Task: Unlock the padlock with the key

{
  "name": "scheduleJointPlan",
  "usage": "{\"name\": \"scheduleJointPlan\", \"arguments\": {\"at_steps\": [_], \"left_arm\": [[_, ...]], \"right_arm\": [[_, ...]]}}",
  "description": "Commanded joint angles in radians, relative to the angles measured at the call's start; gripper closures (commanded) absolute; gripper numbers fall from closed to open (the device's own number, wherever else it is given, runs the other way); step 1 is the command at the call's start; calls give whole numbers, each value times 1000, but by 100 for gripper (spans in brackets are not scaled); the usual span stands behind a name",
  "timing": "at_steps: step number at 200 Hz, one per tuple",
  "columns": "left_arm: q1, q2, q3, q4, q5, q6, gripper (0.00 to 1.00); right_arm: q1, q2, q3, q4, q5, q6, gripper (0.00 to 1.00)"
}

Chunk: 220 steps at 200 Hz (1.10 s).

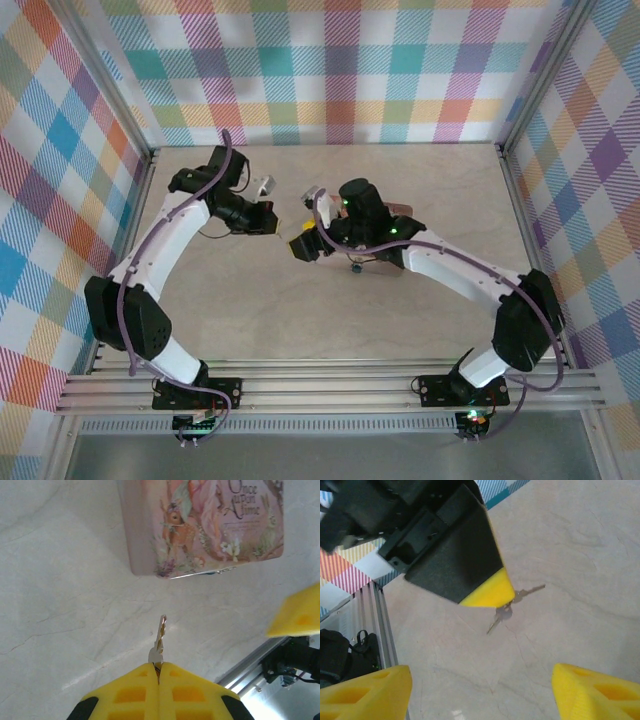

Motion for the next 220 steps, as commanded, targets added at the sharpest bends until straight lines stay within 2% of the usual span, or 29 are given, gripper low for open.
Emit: {"name": "scheduleJointPlan", "arguments": {"at_steps": [1, 18, 38, 65, 70, 101, 118, 134, 157, 180, 220], "left_arm": [[-4, -28, 14, -45, 83, 16, 100], [-4, -10, 51, -89, 115, 62, 100], [-4, 13, 87, -135, 103, 108, 100], [-4, 35, 110, -133, 94, 92, 100], [-3, 38, 108, -125, 103, 85, 100], [-3, 75, 138, -112, 116, 48, 100], [-2, 94, 161, -127, 103, 50, 100], [2, 95, 166, -123, 105, 53, 100], [8, 86, 166, -107, 107, 45, 100], [14, 66, 141, -67, 110, 35, 100], [14, 84, 147, -90, 110, 61, 100]], "right_arm": [[4, 41, 51, -10, 12, -91, 26], [3, 38, 44, 13, -22, -186, 22], [3, 39, 41, 63, -107, -324, 18], [3, 110, 110, 47, -155, -399, 17], [3, 128, 125, 38, -149, -404, 20], [3, 208, 190, -14, -37, -378, 54], [-1, 206, 168, -4, 34, -346, 65], [-16, 194, 118, 10, 59, -307, 68], [-54, 173, 10, 67, 37, -209, 62], [-97, 150, -86, 141, -6, -96, 52], [-114, 89, -161, 209, -60, -80, 31]]}}
